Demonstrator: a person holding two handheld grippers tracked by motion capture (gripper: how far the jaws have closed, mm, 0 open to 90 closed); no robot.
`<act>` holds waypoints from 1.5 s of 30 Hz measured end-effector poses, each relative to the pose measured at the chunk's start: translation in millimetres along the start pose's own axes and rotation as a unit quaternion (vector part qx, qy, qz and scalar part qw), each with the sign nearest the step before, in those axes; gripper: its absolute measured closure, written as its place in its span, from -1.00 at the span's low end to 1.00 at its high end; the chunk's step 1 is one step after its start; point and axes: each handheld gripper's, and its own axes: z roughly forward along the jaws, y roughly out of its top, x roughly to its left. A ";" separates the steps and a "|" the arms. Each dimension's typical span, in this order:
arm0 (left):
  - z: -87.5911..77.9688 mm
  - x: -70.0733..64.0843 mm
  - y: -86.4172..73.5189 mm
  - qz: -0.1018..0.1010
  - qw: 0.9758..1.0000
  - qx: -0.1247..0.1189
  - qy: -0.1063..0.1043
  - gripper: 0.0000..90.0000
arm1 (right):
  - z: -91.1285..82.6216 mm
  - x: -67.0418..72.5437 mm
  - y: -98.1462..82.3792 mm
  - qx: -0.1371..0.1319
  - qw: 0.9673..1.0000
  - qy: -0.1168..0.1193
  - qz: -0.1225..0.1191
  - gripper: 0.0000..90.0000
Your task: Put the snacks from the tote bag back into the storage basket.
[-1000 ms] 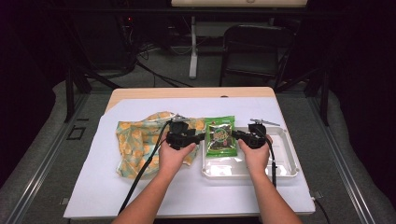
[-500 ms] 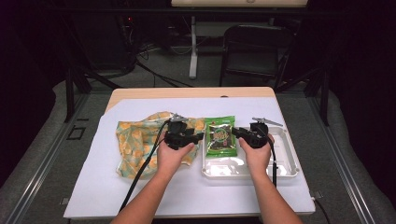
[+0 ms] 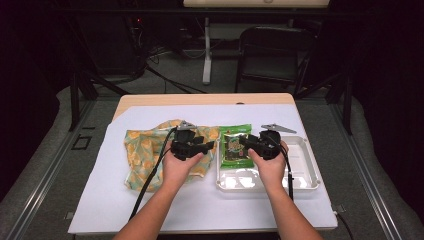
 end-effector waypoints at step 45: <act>-86.4 48.5 -77.0 0.042 0.998 -0.013 0.048 0.12 | 11.8 57.8 -13.0 0.051 0.990 0.066 -0.113 0.17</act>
